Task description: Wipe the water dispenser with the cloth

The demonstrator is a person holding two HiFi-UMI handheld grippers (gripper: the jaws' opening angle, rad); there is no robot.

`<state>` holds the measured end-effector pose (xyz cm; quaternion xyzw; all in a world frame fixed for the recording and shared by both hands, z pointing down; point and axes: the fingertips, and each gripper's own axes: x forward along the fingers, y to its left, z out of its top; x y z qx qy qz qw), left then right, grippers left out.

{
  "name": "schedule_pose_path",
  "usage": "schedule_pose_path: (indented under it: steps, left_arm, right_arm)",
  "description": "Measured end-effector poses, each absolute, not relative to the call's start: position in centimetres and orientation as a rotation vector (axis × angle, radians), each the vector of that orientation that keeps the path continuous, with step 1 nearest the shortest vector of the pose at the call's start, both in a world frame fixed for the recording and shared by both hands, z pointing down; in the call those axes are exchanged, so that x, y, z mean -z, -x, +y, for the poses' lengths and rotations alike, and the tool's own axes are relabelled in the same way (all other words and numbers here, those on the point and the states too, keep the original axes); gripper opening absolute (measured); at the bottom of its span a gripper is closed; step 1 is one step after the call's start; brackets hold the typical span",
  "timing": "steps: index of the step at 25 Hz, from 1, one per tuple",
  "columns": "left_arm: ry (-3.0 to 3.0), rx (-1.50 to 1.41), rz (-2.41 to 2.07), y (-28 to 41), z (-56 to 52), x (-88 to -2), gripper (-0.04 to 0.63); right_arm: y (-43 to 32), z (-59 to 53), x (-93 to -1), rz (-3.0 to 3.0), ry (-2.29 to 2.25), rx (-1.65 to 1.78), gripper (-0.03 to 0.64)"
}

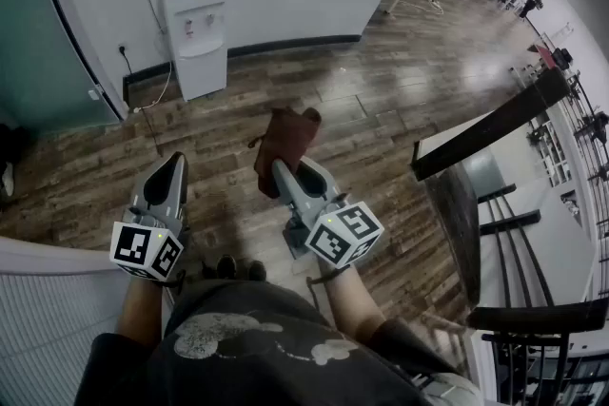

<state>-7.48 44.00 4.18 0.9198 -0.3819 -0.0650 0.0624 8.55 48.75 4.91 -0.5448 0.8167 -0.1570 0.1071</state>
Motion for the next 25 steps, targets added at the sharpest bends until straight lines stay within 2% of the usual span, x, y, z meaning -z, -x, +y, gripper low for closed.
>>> schedule_pose_path:
  steps: [25]
  left_arm:
    - [-2.642, 0.151, -1.348, 8.3, 44.6, -7.4, 0.018]
  right_arm:
    - [-10.2, 49.1, -9.9, 2.526, 1.618, 0.536, 0.061]
